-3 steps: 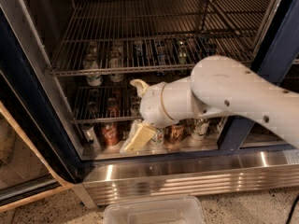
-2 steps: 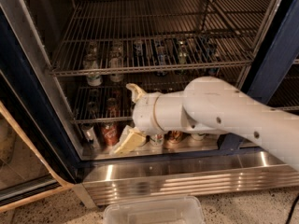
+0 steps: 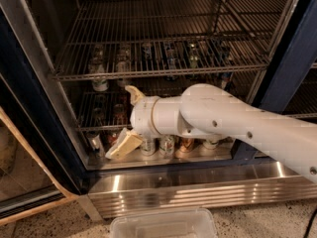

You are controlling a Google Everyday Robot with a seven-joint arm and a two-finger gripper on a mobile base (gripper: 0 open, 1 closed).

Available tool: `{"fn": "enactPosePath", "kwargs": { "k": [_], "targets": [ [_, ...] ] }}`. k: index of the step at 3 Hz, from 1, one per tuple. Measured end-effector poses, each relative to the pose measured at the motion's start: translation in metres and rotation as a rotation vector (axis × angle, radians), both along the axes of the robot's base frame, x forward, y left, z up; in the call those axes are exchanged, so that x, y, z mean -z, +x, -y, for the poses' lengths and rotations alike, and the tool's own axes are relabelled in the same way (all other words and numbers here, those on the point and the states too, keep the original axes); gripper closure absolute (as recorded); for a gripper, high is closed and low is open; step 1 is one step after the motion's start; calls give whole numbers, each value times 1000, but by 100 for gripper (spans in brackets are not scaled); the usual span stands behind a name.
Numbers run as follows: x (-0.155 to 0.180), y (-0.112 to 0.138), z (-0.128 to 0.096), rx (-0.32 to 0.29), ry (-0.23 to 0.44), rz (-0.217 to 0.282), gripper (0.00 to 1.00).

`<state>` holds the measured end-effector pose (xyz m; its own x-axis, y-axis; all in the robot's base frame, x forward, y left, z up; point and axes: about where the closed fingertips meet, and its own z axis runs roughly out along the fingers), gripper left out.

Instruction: Pick 7up can from middle shelf of fridge

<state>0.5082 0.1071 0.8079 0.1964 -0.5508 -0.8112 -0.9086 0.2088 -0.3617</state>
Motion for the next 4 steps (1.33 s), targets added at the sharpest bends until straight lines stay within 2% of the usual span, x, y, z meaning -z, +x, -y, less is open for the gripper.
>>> {"fn": "enactPosePath", "kwargs": {
  "k": [1,2,3,4],
  "targets": [
    [10,4,-16,33,48,20,0],
    [29,9,-48,55,159,61,0],
    [43,21,-72,108,279,83,0],
    [55,38,-68,182,323,63,0]
  ]
}}
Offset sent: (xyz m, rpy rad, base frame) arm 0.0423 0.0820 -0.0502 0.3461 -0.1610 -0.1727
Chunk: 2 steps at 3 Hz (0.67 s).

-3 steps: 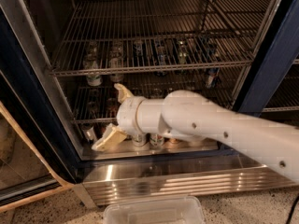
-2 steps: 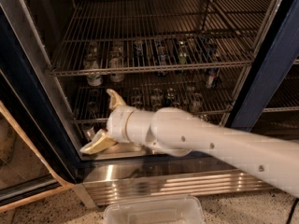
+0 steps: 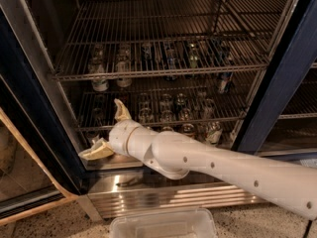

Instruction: Pick 7up can from middle shelf of fridge

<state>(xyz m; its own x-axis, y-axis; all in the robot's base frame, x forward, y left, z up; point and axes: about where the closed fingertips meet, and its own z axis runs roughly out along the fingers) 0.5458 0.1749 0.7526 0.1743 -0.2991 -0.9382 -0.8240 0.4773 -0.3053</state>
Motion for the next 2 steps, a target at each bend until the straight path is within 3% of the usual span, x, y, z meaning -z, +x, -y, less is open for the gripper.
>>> {"fn": "enactPosePath", "kwargs": {
  "k": [1,2],
  "targets": [
    [0,0,0,0,0,0,0],
    [2,2,-5,39,33,17,0]
  ]
}}
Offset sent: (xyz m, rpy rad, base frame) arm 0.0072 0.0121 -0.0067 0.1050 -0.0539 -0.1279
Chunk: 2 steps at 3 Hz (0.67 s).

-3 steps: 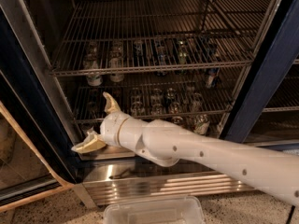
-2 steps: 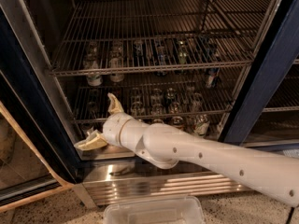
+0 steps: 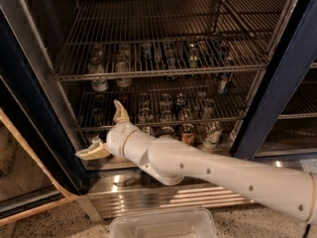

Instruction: Pick 7up can from middle shelf of fridge

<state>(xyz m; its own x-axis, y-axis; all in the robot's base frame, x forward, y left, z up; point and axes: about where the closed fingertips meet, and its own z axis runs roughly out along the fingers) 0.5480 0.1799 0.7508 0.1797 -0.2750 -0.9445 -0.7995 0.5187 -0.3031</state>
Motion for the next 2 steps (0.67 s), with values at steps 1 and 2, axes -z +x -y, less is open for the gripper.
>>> {"fn": "enactPosePath", "kwargs": {
  "k": [1,2],
  "targets": [
    [0,-1,-1,85,78,40,0],
    [-6,0,7,193,178,78,0]
  ]
}}
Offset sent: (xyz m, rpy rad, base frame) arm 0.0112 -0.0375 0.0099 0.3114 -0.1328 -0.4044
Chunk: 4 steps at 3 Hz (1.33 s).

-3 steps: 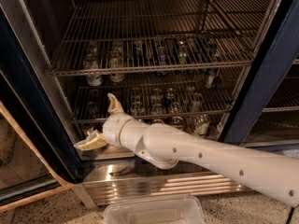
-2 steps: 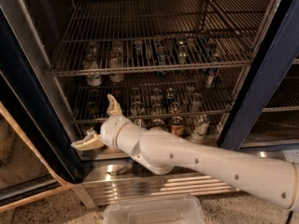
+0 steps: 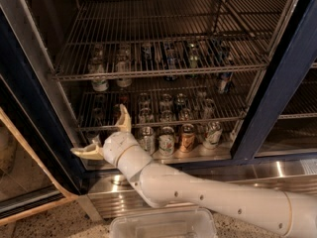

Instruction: Pick 7up can from middle shelf of fridge

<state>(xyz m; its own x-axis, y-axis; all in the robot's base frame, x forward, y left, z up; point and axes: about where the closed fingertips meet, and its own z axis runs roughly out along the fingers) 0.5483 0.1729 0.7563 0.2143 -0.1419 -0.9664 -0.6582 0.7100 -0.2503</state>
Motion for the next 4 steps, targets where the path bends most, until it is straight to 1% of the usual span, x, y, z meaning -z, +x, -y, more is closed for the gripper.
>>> {"fn": "enactPosePath", "kwargs": {
  "k": [1,2,3,4],
  "targets": [
    [1,15,16,83,15,0,0],
    [1,15,16,83,15,0,0],
    [-4,13,18,102,30,-15,0],
    [-27,2,24,124,69,-34,0]
  ]
}}
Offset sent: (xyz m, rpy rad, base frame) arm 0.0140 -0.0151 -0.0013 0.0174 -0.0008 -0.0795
